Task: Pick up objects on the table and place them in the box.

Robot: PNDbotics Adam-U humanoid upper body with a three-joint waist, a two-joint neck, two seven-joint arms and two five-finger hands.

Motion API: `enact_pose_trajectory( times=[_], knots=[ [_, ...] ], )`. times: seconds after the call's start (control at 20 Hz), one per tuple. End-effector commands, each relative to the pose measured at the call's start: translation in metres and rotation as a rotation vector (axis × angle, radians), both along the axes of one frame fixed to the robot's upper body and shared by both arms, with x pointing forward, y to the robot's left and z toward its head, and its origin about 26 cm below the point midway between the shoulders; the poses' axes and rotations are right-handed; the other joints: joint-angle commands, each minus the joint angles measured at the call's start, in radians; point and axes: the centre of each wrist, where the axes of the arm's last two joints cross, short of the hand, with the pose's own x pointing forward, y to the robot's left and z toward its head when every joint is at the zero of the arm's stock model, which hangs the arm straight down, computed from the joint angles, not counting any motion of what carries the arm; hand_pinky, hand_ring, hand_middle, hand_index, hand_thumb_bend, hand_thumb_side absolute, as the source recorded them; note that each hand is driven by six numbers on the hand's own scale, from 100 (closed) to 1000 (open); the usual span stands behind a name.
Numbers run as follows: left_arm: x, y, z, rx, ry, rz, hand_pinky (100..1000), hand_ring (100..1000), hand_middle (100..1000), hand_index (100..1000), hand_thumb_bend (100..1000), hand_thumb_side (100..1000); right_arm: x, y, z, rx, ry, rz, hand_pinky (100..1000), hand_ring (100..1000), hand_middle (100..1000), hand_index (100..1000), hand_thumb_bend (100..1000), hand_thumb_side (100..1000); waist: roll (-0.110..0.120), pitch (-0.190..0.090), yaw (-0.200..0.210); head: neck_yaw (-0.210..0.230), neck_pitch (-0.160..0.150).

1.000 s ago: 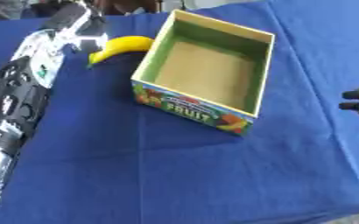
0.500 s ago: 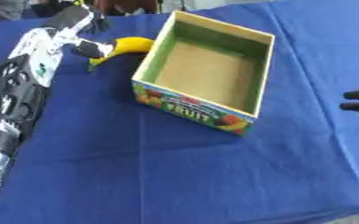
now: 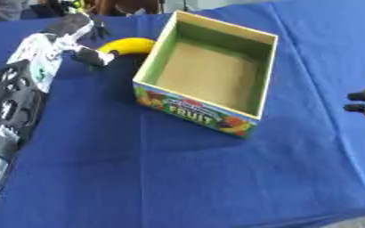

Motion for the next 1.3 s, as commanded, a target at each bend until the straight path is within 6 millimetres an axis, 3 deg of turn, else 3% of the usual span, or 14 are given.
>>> enact_pose_trajectory(
  times=[0.05, 1.3],
  knots=[
    [-0.002, 0.012, 0.016, 0.012, -0.022, 0.017, 664, 618, 611, 742, 354, 403, 0.000, -0.003, 0.007, -0.006, -0.024, -0.002, 634, 676, 542, 763, 100, 801, -0.002, -0.020, -0.002, -0.005, 0.000],
    [-0.002, 0.018, 0.003, 0.036, 0.008, 0.082, 643, 585, 593, 742, 401, 436, 0.002, -0.003, 0.008, -0.006, -0.025, -0.001, 634, 678, 542, 764, 100, 796, 0.003, -0.015, 0.005, -0.020, 0.002]
  ],
)
